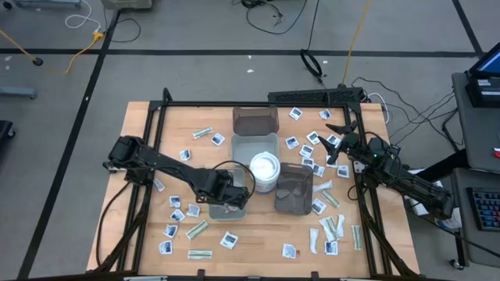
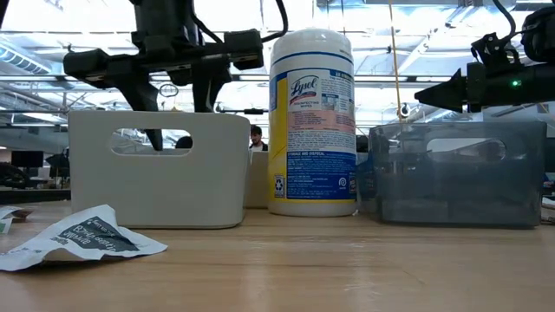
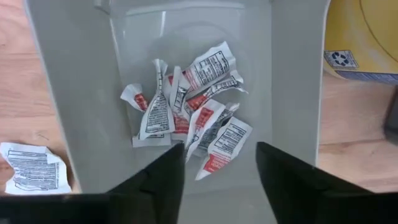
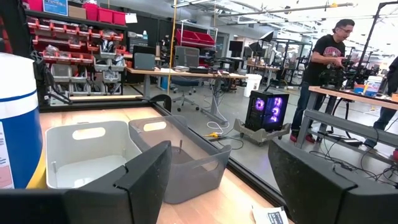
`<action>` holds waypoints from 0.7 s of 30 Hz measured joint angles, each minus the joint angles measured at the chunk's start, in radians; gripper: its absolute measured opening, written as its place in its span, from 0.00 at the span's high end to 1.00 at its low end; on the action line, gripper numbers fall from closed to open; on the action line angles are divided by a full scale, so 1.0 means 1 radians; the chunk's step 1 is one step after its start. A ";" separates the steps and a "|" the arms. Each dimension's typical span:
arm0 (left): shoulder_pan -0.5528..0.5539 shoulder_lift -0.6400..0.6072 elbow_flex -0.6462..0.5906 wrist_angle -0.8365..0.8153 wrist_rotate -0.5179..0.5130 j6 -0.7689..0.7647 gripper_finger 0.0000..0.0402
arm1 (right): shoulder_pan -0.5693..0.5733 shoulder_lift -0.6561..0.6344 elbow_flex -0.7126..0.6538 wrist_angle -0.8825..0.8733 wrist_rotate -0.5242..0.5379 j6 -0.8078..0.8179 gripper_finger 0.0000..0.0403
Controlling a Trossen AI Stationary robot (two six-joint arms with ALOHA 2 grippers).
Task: Pick & Place First Aid Supplies
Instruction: Put the ointment pack into the bottom gray bin
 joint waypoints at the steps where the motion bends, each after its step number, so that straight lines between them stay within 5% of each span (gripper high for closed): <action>1: 0.000 0.000 0.000 0.000 0.000 0.006 0.45 | 0.000 0.000 0.000 0.000 0.000 0.000 0.35; 9: 0.032 -0.083 0.000 -0.076 -0.025 0.078 0.35 | 0.000 0.000 0.000 0.000 0.000 0.000 0.35; 21: 0.037 -0.251 -0.116 -0.178 -0.023 0.005 0.37 | 0.000 0.000 0.000 0.000 0.000 0.000 0.35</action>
